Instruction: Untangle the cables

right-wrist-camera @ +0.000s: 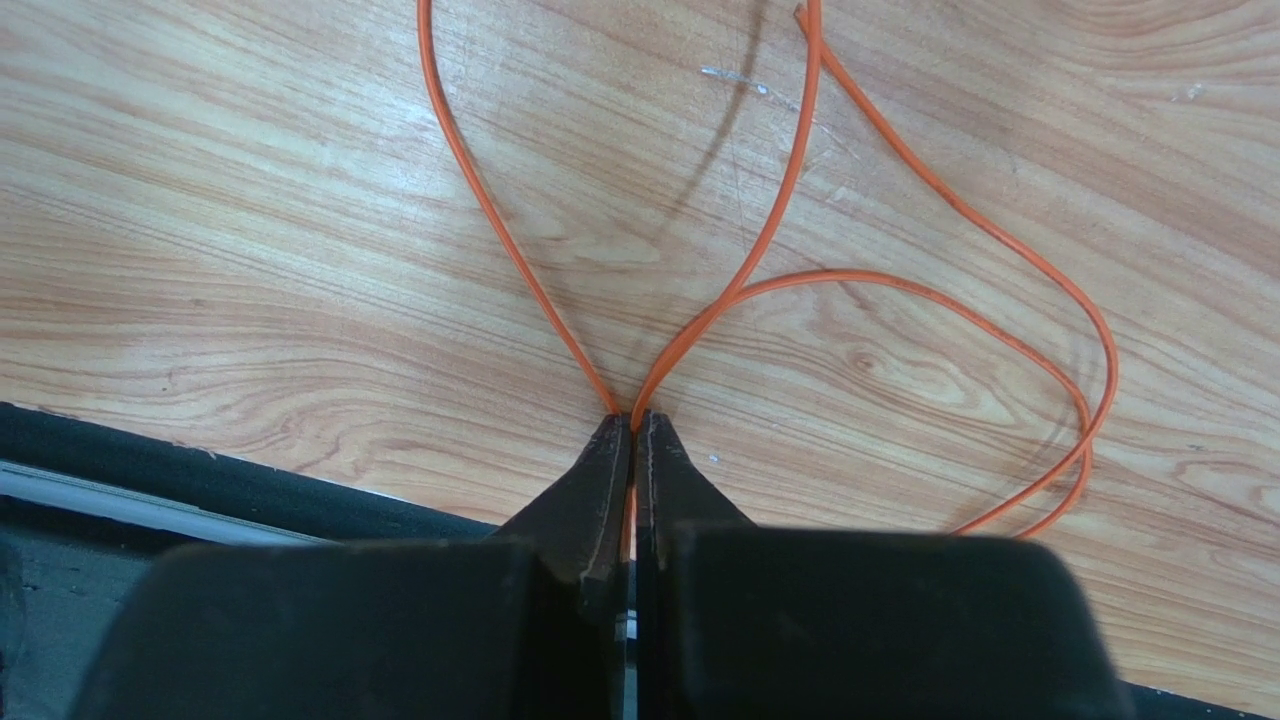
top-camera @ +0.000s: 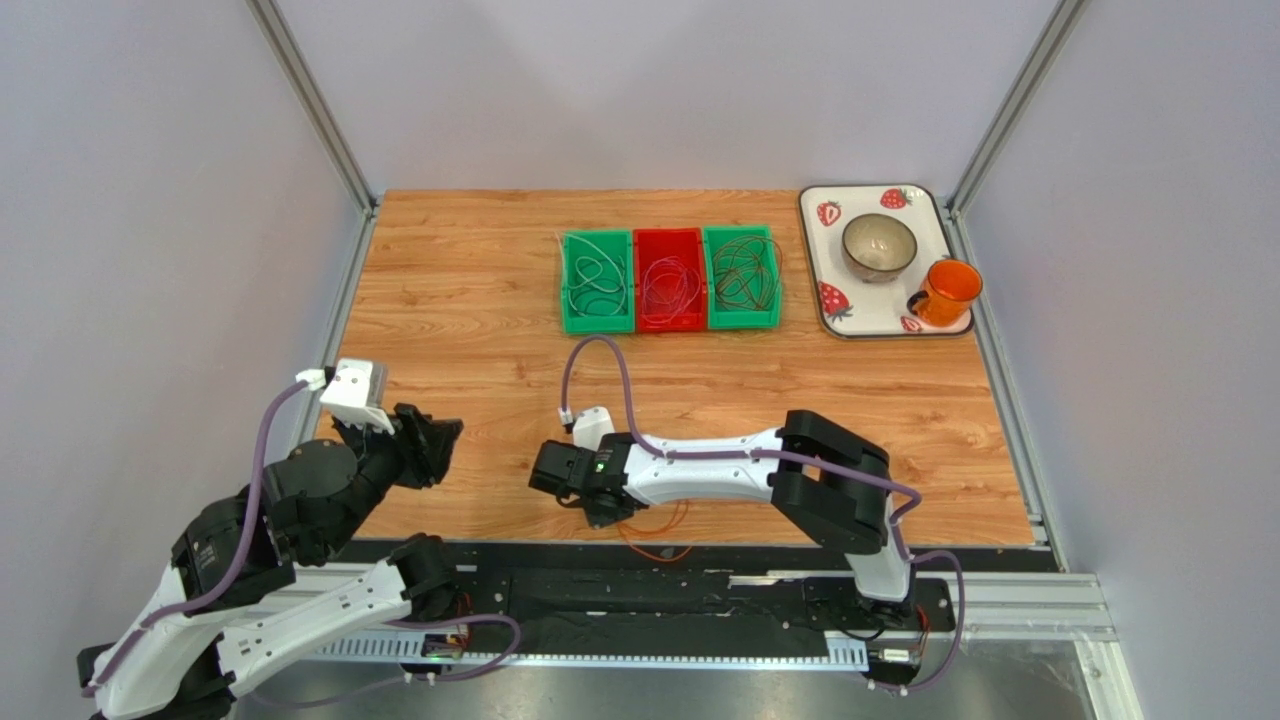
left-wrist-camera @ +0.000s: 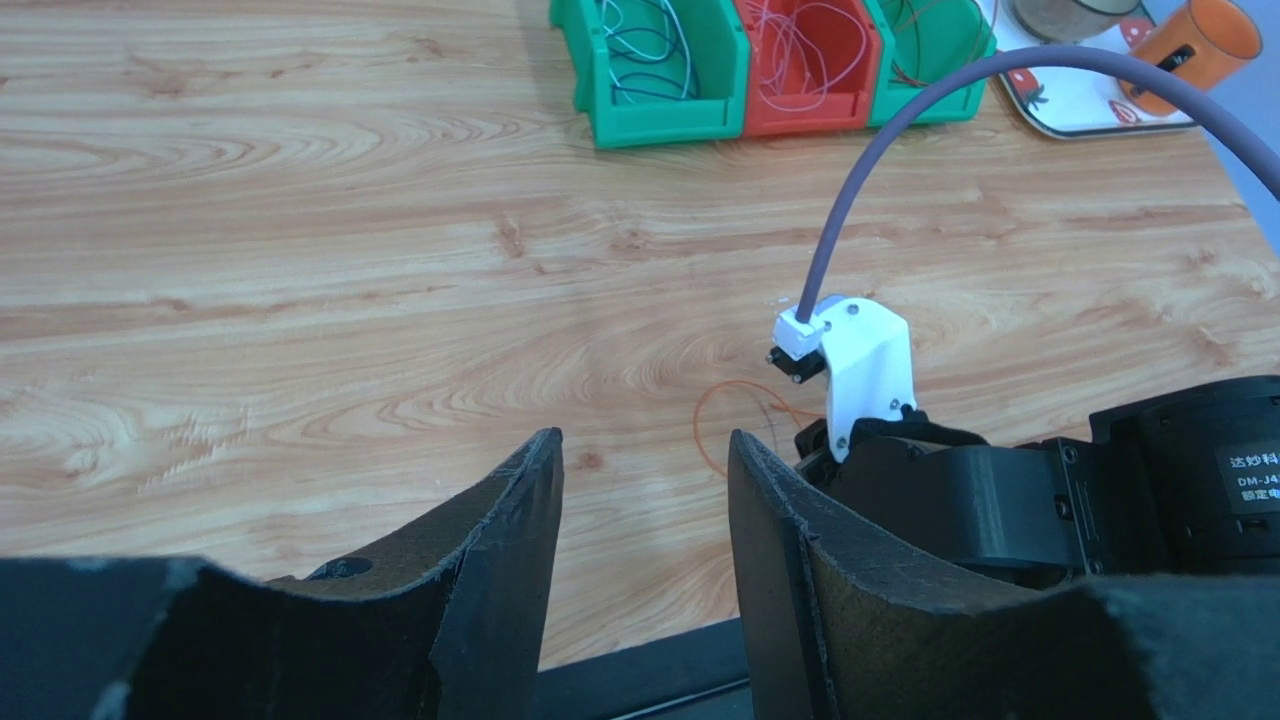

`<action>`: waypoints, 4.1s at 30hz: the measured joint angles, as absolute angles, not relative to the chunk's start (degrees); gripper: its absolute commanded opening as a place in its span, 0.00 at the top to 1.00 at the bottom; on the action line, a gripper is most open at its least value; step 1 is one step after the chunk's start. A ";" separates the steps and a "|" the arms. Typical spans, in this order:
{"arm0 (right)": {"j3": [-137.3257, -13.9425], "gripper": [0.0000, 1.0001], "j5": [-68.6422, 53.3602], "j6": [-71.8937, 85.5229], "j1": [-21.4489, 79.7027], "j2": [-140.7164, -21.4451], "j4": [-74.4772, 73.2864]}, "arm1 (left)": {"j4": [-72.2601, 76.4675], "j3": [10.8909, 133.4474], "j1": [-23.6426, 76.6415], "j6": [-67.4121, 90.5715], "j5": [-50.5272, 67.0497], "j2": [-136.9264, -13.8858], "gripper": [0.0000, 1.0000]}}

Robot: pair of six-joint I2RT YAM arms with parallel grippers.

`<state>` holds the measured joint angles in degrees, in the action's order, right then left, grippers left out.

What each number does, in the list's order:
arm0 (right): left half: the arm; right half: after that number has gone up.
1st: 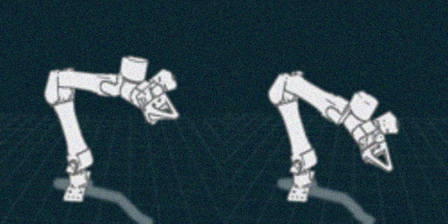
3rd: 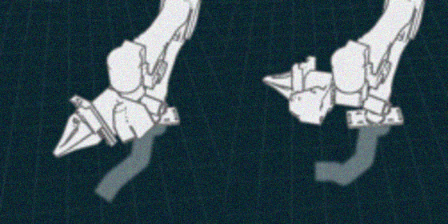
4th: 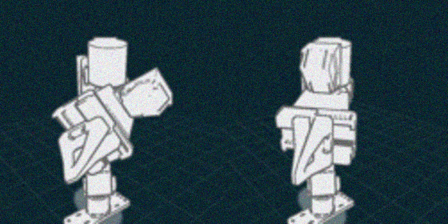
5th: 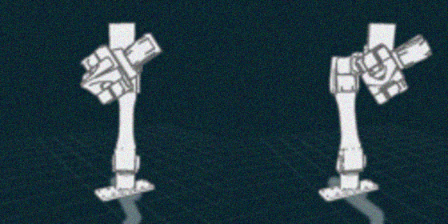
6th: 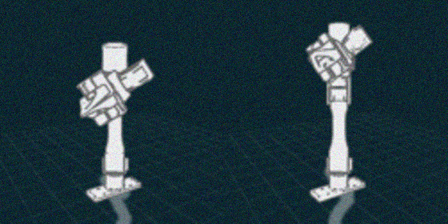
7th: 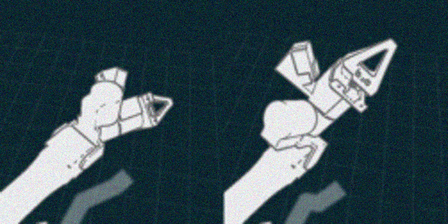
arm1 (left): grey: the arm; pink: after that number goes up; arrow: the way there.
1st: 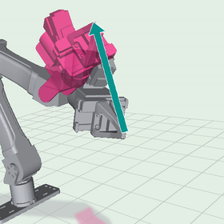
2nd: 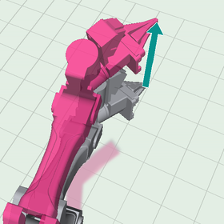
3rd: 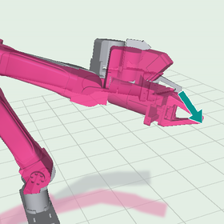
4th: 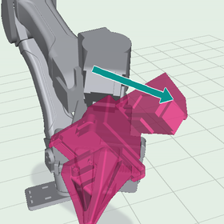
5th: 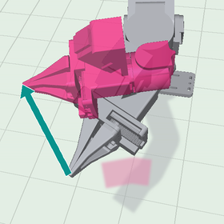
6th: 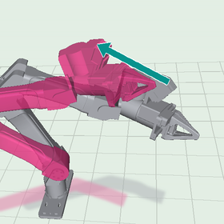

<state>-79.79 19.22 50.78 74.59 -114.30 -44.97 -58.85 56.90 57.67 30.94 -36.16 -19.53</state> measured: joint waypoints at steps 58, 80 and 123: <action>-105.43 1.00 34.57 22.26 50.98 -90.26 -53.84 | -58.89 56.66 57.67 30.96 -36.67 -19.53 0.50; -130.21 1.00 20.51 13.50 49.08 -95.07 -41.30 | -58.87 56.62 56.42 30.94 -36.75 -18.90 0.51; -130.82 1.00 10.33 -1.67 40.53 -126.34 9.04 | -58.87 56.16 55.35 30.94 -36.56 -18.90 0.52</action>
<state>-130.82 10.33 -1.67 40.53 -126.34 9.04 -58.87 56.16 55.35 30.94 -36.56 -18.90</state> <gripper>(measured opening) 0.009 0.479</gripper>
